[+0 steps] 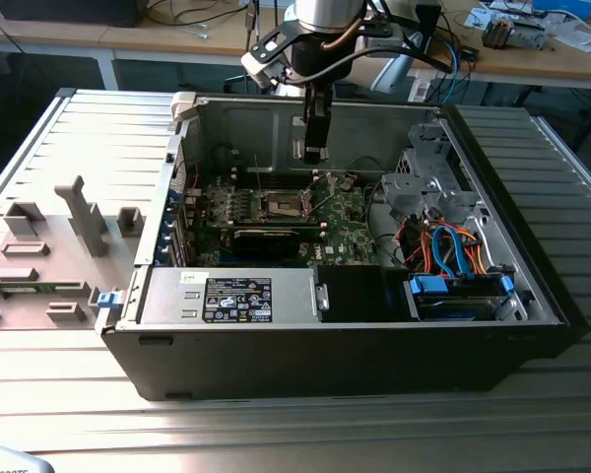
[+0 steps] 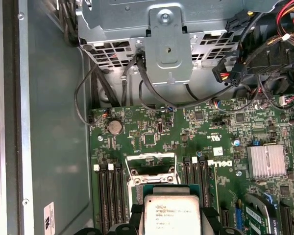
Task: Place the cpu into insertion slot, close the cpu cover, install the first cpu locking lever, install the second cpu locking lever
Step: 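Place the cpu into insertion slot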
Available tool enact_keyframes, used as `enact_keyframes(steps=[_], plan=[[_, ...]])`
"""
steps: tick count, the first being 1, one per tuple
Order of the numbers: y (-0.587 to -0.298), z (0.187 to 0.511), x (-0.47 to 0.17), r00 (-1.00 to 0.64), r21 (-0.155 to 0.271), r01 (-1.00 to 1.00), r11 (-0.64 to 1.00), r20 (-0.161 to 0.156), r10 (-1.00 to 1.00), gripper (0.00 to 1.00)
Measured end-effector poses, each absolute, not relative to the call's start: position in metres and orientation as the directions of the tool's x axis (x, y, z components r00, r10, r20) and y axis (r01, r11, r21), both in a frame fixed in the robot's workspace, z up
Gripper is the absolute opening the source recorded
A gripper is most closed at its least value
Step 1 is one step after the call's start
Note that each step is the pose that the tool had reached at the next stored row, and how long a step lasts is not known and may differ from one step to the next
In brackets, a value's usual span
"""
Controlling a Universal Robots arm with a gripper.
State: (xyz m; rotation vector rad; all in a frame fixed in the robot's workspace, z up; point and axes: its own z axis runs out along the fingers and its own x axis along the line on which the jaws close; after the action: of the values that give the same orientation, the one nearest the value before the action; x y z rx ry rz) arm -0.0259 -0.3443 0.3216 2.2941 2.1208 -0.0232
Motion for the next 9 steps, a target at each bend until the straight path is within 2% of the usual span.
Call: enact_keyframes(steps=[9], plan=[[-0.3443,0.3216,-0.0259,0.087,0.003,0.996,-0.087,-0.023,0.996,0.54]])
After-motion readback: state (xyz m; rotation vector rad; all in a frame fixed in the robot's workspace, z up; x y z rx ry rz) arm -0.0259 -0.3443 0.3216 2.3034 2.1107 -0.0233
